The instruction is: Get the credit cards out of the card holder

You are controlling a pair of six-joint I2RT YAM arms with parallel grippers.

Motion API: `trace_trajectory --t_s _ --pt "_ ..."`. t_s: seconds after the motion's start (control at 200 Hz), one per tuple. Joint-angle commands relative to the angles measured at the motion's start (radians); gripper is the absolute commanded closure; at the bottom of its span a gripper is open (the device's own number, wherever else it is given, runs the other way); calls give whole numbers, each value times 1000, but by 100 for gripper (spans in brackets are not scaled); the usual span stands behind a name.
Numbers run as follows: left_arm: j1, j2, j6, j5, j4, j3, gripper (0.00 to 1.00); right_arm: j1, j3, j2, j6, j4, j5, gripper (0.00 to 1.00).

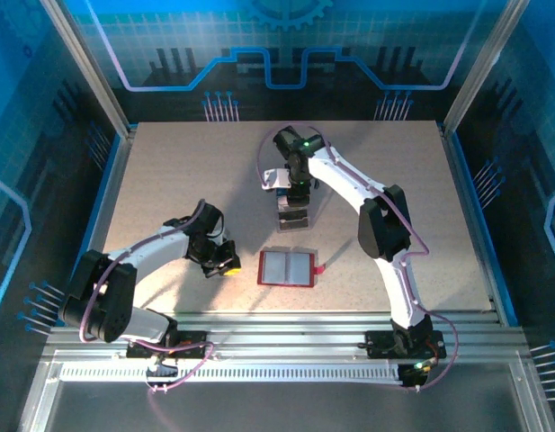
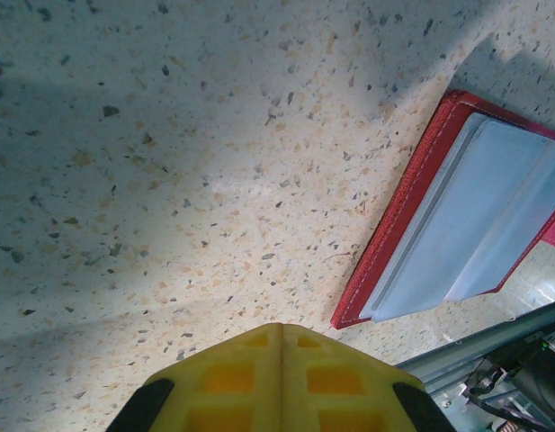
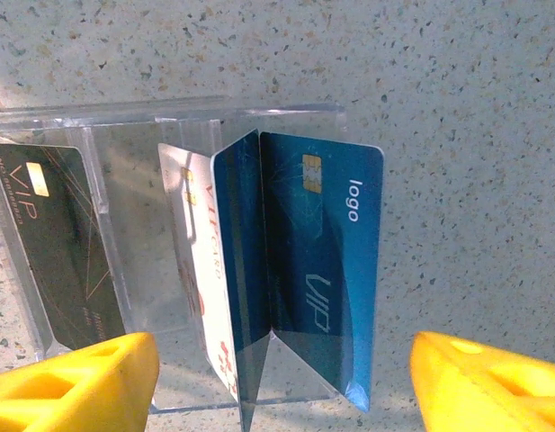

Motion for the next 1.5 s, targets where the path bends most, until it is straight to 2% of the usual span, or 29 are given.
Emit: trace_trajectory --t_s 0.0,0.365,0.98,1.156,1.246,1.311,1.361,1.421,1.496 --pt "10 -20 -14 25 -23 -5 97 3 30 10 8 26 0 26" --pt "10 -18 -9 23 -28 -1 97 0 19 -8 15 114 51 26" --pt "11 -26 -12 24 -26 -2 97 0 -92 -65 42 318 122 25" --pt "11 -35 -17 29 -22 1 97 13 -138 -140 80 315 117 25" --pt "10 -33 -22 50 4 0 98 24 -182 -202 141 312 98 25" --pt "10 -29 -30 73 36 -5 98 26 -201 -248 219 271 36 27" --pt "9 -20 -38 92 63 -11 99 27 -210 -279 304 242 -25 28" --pt "9 -4 -45 114 96 -12 100 28 -231 -322 422 229 -86 34" --pt "5 28 -53 134 125 -10 100 28 -293 -386 554 240 -163 35"
